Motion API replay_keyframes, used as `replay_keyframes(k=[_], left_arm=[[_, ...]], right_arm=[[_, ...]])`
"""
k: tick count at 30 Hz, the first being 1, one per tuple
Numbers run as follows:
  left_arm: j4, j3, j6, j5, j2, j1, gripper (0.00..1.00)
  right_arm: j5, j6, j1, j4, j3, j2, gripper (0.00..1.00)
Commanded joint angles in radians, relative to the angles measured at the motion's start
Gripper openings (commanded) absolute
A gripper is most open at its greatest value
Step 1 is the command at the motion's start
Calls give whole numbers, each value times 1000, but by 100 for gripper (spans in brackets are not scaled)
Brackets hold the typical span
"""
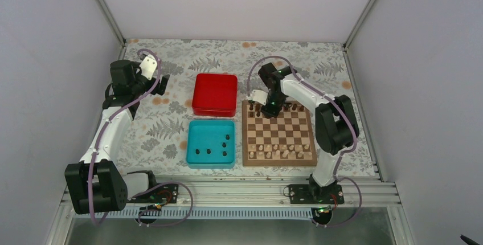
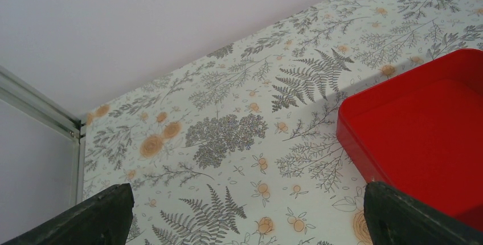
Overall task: Set up the chess pieces on the board
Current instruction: Place the chess piece on the chessboard.
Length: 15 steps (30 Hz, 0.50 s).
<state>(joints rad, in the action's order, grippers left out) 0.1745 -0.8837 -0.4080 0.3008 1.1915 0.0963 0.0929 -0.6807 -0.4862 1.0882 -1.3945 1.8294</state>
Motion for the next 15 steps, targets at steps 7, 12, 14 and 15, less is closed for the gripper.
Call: replay_keyframes(k=[7, 12, 14, 15], left_arm=[[-4, 3, -3, 21, 0, 5, 100], [-5, 5, -3, 24, 2, 6, 100], [-4, 4, -3, 24, 3, 6, 100], [-4, 5, -3, 25, 4, 6, 100]], right_arm=[[8, -14, 25, -66, -19, 79, 9], [7, -13, 25, -72, -33, 102, 9], [8, -13, 26, -73, -38, 108, 9], [9, -13, 26, -72, -41, 110, 9]])
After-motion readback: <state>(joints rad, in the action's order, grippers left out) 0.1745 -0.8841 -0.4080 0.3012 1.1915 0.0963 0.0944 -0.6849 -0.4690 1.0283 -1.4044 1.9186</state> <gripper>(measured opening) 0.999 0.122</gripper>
